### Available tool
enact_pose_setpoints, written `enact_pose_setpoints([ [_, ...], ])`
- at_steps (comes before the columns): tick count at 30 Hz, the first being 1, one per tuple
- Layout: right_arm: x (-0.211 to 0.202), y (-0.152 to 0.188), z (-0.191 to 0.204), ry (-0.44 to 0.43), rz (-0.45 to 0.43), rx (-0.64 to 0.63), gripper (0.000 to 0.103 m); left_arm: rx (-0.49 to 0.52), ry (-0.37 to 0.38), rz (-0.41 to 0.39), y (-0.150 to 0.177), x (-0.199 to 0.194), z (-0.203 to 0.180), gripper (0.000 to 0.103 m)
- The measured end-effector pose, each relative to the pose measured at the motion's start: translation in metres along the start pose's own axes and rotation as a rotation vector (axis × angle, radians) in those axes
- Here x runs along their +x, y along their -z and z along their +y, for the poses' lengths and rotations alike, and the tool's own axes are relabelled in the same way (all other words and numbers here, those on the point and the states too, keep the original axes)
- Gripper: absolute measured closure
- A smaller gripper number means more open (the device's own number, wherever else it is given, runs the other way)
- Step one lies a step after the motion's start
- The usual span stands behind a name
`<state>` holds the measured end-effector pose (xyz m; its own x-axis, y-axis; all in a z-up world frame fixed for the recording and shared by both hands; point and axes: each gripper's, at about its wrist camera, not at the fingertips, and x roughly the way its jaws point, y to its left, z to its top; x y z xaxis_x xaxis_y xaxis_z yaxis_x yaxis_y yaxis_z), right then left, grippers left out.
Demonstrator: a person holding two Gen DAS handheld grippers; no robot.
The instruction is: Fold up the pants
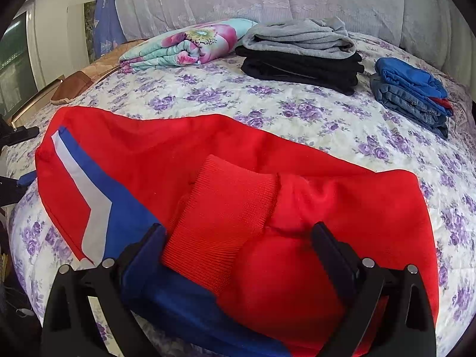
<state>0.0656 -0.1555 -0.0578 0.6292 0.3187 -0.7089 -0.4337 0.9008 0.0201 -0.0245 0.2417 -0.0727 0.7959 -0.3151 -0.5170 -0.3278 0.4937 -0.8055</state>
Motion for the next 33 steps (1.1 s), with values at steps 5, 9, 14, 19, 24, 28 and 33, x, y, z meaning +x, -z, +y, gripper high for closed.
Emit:
enact_pose_setpoints([
  [5,0.000,0.000,-0.001,-0.007,-0.001,0.004,0.004,-0.023,-0.011,-0.004,0.004,0.002,-0.005,0.032],
  [9,-0.001,0.000,-0.002,-0.014,-0.004,0.010,0.004,-0.065,-0.021,-0.035,0.004,0.005,-0.002,0.033],
  [14,-0.002,0.000,-0.003,-0.030,-0.009,0.027,0.004,-0.048,-0.081,-0.060,0.001,0.010,0.002,0.065],
  [19,-0.008,0.000,-0.007,-0.041,-0.040,0.050,0.004,0.023,-0.080,-0.088,0.004,0.004,-0.008,0.076],
  [24,-0.042,0.005,-0.023,0.027,-0.181,0.139,0.004,0.103,-0.081,-0.108,0.008,-0.005,-0.027,0.077],
  [28,-0.006,0.004,-0.019,0.104,0.008,0.092,0.003,0.177,-0.079,-0.137,0.018,-0.013,-0.047,0.078],
  [33,-0.025,0.008,-0.033,0.032,-0.082,0.160,0.004,0.309,-0.081,-0.177,0.033,-0.023,-0.081,0.078],
])
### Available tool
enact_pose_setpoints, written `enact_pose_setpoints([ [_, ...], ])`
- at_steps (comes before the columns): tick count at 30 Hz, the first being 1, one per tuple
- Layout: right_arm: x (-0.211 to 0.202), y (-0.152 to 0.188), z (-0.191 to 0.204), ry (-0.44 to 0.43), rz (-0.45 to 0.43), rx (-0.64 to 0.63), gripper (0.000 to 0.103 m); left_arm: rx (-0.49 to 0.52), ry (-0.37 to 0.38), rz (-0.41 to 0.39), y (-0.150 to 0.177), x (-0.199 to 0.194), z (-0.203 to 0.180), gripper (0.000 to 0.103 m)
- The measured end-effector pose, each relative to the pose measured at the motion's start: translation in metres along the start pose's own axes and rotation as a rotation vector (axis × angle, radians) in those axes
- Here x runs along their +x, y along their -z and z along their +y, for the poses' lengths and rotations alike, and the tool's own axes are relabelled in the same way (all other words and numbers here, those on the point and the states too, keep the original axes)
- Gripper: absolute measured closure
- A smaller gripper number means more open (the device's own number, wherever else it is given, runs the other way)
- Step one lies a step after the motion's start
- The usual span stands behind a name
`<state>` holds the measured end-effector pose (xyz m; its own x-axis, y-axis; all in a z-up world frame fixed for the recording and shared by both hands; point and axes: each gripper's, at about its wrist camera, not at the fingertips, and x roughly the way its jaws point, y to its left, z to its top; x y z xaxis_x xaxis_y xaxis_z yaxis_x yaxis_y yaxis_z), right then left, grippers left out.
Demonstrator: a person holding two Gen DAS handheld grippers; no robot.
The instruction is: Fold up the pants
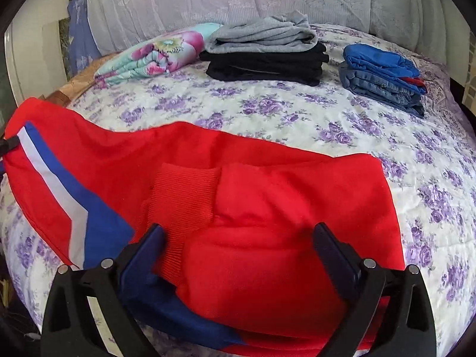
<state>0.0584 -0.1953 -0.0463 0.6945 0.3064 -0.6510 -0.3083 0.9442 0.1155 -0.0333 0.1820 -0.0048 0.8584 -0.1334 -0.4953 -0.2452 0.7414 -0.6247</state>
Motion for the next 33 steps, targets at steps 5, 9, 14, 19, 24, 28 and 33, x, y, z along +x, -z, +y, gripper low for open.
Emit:
enact_pose_setpoints([
  [5,-0.047,0.000,-0.051,-0.015,-0.169,0.164,0.004,0.189,-0.016,-0.058,0.007,-0.010,-0.053,0.078],
  [9,-0.065,0.011,-0.099,0.095,-0.210,0.257,0.004,0.337,0.009,-0.080,0.021,-0.005,-0.105,0.078],
  [14,-0.071,0.038,-0.154,0.103,-0.229,0.453,0.004,0.487,0.075,-0.056,0.053,0.013,-0.171,0.078],
  [19,-0.065,0.057,-0.192,-0.006,-0.264,0.635,0.004,0.643,0.160,-0.004,0.110,0.042,-0.239,0.078],
  [24,-0.072,0.064,-0.198,-0.018,-0.326,0.676,0.004,0.830,0.158,0.030,0.189,0.073,-0.272,0.077],
  [28,-0.072,0.066,-0.202,-0.028,-0.330,0.691,0.004,0.991,0.132,0.091,0.245,0.094,-0.269,0.072],
  [33,-0.071,0.065,-0.202,-0.027,-0.325,0.687,0.004,0.957,0.265,0.150,0.244,0.079,-0.263,0.053],
])
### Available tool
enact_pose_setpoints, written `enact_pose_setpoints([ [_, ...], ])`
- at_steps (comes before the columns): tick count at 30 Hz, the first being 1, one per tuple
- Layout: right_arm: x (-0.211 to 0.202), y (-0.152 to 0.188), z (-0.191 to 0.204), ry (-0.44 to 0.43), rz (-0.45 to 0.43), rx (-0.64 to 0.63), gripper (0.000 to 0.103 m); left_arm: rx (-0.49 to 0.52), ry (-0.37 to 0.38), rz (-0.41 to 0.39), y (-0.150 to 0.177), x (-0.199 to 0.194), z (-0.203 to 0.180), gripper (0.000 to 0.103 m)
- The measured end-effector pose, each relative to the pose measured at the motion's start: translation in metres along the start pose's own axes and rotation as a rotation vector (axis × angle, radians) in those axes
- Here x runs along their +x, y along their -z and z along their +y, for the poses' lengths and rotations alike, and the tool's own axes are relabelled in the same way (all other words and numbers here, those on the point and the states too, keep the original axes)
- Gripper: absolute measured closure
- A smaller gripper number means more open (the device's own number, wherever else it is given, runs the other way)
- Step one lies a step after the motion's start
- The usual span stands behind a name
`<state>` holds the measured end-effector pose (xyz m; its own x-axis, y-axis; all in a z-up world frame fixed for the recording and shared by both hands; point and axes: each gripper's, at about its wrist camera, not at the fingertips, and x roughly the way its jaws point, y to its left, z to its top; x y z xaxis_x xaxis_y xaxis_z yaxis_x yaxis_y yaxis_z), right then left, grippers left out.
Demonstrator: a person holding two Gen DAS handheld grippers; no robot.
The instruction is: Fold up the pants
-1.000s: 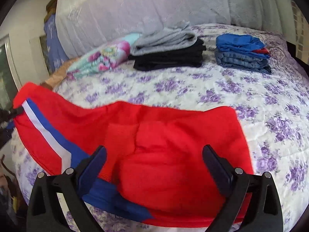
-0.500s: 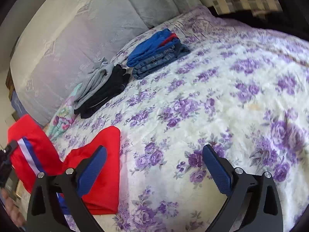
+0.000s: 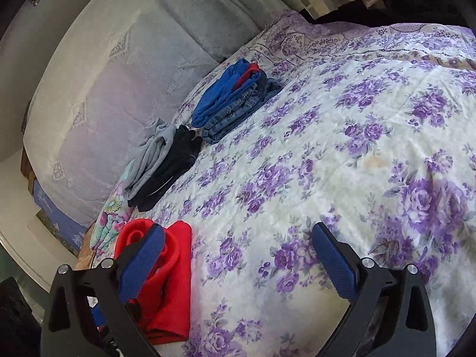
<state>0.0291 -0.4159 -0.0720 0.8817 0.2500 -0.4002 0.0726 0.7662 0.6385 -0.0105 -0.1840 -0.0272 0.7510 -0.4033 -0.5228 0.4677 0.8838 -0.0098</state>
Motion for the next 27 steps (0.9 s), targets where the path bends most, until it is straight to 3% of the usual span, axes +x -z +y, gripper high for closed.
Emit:
enact_pose_setpoints([
  [3,0.000,0.000,0.001,0.006,0.002,-0.005,0.004,-0.053,0.021,-0.038,-0.005,-0.020,0.016,0.048],
  [4,-0.001,0.000,0.003,0.010,0.002,-0.012,0.004,-0.094,0.000,-0.062,-0.007,-0.029,0.029,0.045],
  [6,-0.006,-0.003,0.016,-0.019,-0.008,-0.055,0.004,-0.190,-0.047,-0.094,-0.011,-0.045,0.058,0.029],
  [7,-0.009,-0.006,0.027,-0.045,-0.017,-0.087,0.004,-0.236,-0.075,-0.097,-0.013,-0.049,0.073,0.028],
  [10,-0.012,-0.010,0.077,-0.106,0.000,-0.229,0.004,-0.352,-0.144,-0.033,-0.010,-0.043,0.114,0.027],
  [12,-0.002,-0.005,0.108,-0.094,0.027,-0.334,0.004,-0.387,-0.150,0.049,-0.002,-0.029,0.126,0.027],
  [15,0.029,0.016,0.135,0.004,0.111,-0.516,0.004,-0.344,-0.132,0.161,0.021,-0.007,0.122,0.027],
  [17,0.054,0.030,0.124,0.114,0.191,-0.578,0.004,-0.257,-0.157,0.146,0.036,-0.006,0.113,0.023],
  [18,0.061,0.031,0.108,0.113,0.228,-0.538,0.004,-0.235,-0.156,0.143,0.040,-0.007,0.111,0.023],
  [20,0.065,0.021,0.075,0.043,0.311,-0.369,0.004,-0.216,-0.133,0.140,0.044,-0.013,0.111,0.023],
  [24,0.049,0.015,0.080,-0.007,0.295,-0.388,0.004,-0.300,-0.076,0.072,0.042,-0.037,0.123,0.024],
  [27,0.033,-0.015,0.113,-0.202,0.256,-0.373,0.004,-0.346,0.029,0.001,0.030,-0.047,0.129,0.024],
])
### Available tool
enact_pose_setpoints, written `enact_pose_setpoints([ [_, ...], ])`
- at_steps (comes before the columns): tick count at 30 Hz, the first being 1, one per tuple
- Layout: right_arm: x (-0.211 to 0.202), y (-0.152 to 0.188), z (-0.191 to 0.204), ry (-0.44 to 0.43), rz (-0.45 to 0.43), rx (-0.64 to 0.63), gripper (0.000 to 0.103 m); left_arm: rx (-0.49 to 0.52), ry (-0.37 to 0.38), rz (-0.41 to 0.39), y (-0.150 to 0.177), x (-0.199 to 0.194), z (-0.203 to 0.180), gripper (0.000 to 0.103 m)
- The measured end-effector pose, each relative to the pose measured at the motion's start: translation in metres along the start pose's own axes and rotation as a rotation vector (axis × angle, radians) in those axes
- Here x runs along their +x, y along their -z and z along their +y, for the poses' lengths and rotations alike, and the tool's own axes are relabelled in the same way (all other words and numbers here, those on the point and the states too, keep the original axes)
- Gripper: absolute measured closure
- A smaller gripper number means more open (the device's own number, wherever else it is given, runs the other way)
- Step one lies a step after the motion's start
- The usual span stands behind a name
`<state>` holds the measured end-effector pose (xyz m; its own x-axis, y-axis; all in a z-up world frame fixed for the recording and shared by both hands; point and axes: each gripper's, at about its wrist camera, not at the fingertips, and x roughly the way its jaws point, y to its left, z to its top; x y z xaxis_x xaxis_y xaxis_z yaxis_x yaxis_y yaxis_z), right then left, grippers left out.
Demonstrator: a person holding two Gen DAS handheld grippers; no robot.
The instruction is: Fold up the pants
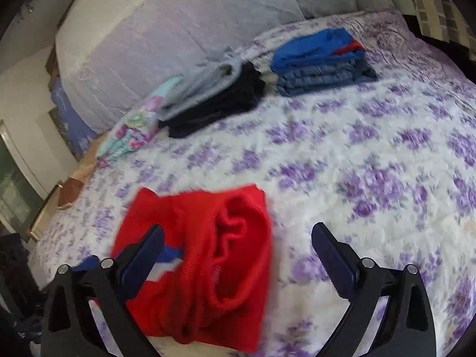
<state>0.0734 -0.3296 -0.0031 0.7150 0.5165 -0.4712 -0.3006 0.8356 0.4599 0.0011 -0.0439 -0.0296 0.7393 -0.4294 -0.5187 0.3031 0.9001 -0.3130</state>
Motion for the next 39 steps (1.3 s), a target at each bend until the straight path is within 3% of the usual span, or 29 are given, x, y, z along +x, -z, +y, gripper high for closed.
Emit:
enact_pose_setpoints([
  [1,0.000,-0.015,0.008,-0.089,0.007,0.004,0.004,0.005,0.025,0.001,-0.003,0.002,-0.004,0.024],
  [4,0.044,-0.050,0.044,-0.464,0.277,0.052,0.004,0.061,0.072,0.029,-0.002,0.019,-0.021,0.024],
  [5,0.061,-0.054,0.055,-0.527,0.351,0.073,0.004,0.082,0.073,0.057,0.002,0.028,-0.025,0.024],
  [6,0.078,-0.057,0.066,-0.547,0.419,0.083,0.004,0.107,0.051,0.088,0.008,0.038,-0.029,0.024],
  [8,0.115,-0.059,0.086,-0.584,0.544,0.099,0.004,0.177,0.009,0.073,0.017,0.041,-0.037,0.022],
  [9,0.132,-0.060,0.094,-0.622,0.597,0.117,0.004,0.193,0.017,0.073,0.019,0.040,-0.040,0.016],
  [12,0.179,-0.053,0.113,-0.697,0.736,0.172,0.004,0.199,0.053,0.072,0.022,0.039,-0.039,0.012],
  [14,0.207,-0.041,0.121,-0.668,0.819,0.182,0.004,0.197,0.068,0.071,0.021,0.039,-0.038,0.011],
  [17,0.248,-0.022,0.111,-0.509,0.905,0.202,0.004,0.194,0.081,0.069,0.022,0.038,-0.037,0.009],
  [19,0.263,-0.019,0.099,-0.450,0.902,0.212,0.008,0.190,0.084,0.068,0.021,0.037,-0.035,0.009],
  [21,0.263,-0.023,0.096,-0.457,0.884,0.234,0.008,0.181,0.094,0.069,0.020,0.037,-0.033,0.009],
  [24,0.246,-0.038,0.099,-0.438,0.769,0.176,0.008,0.179,0.108,0.068,0.020,0.037,-0.030,0.007],
  [26,0.231,-0.049,0.100,-0.481,0.724,0.181,0.007,0.180,0.114,0.067,0.020,0.038,-0.029,0.006],
  [29,0.215,-0.047,0.105,-0.556,0.772,0.174,0.006,0.180,0.116,0.068,0.021,0.036,-0.031,0.006],
  [31,0.218,-0.034,0.103,-0.534,0.831,0.165,0.004,0.181,0.113,0.067,0.021,0.037,-0.032,0.006],
  [33,0.228,-0.022,0.085,-0.447,0.842,0.192,0.004,0.183,0.111,0.069,0.021,0.037,-0.033,0.005],
  [34,0.232,-0.019,0.076,-0.439,0.828,0.242,0.011,0.182,0.109,0.071,0.021,0.037,-0.033,0.005],
  [36,0.218,-0.032,0.062,-0.461,0.746,0.330,0.013,0.179,0.111,0.072,0.020,0.037,-0.034,0.005],
  [39,0.165,-0.060,0.064,-0.541,0.611,0.288,0.008,0.169,0.113,0.060,0.020,0.034,-0.031,0.005],
])
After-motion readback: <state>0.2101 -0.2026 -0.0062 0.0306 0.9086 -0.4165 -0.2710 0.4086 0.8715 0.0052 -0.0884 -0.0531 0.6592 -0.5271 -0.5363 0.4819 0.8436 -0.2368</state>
